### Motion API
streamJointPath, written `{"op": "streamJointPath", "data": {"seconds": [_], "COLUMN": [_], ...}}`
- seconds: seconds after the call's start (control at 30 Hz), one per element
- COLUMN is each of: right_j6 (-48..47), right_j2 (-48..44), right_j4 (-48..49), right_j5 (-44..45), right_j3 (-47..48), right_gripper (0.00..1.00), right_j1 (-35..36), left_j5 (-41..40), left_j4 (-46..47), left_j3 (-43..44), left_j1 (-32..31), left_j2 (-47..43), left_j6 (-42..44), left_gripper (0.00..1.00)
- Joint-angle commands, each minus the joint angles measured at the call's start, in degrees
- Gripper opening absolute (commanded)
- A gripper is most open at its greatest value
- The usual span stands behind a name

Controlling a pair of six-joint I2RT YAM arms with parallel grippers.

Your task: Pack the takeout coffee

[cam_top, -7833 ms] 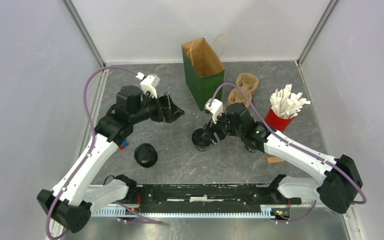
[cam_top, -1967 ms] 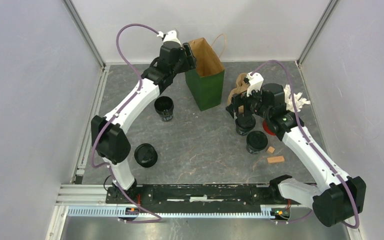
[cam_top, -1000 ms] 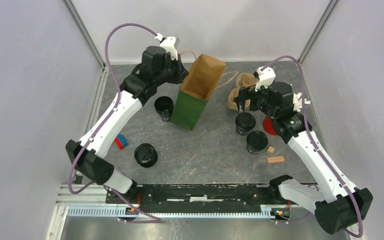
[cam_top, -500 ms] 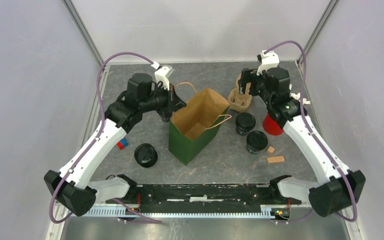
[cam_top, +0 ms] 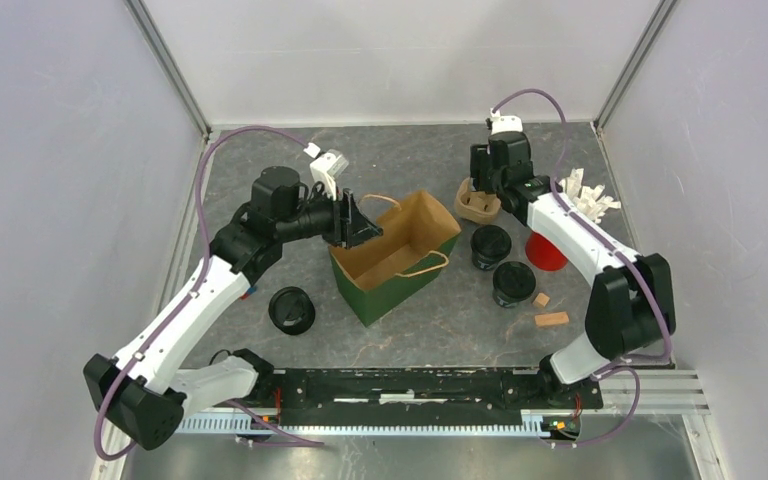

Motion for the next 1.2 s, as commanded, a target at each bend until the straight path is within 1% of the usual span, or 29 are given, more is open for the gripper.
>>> {"op": "streamJointPath", "data": {"seconds": [0.0,0.1,0.17,0.3,0.5,0.67,1.0,1.17], "right_j6": [0.6,1.6,1.9,3.1,4.5,4.8,5.7,5.9], "right_j2": [3.1,5.3,6.5,9.0,11.5,13.1,16.7,17.9], "right_j4": [3.5,4.1,4.4,4.6,5.2,5.6,5.1,5.1], "right_j5": [4.3,4.4,5.1,5.2,7.0,7.5,8.3,8.8], "right_j3": [0.9,1.5,1.7,3.2,5.1,6.3,8.9,9.5], "right_gripper": [0.64,0.58,0.54,0.53,0.5,0.49,0.47,0.47], "right_j1": [-0.8,-1.1,-1.2,-1.7,-2.0,-2.4,-2.5,-2.8], "left_j5": [1.2,-1.7,-3.8,-9.2,-13.1,-15.1,-22.2,-23.4], "left_j4": [1.2,-0.8,-2.2,-3.1,-3.7,-5.5,-7.9,-8.8], "left_j3": [-0.7,-0.6,-0.3,-1.4,-3.5,-3.8,-3.3,-3.3], "left_j1": [-0.1,-0.1,-0.1,-0.1,-0.1,-0.1,-0.1,-0.1], "left_j2": [-2.9,-3.6,-4.4,-7.9,-11.9,-13.3,-15.7,-16.9], "left_j6": [4.3,5.9,6.5,6.1,7.1,7.3,6.9,7.0], "left_gripper": [0.61,0.71,0.74,0.79,0.8,0.8,0.8,0.8]}}
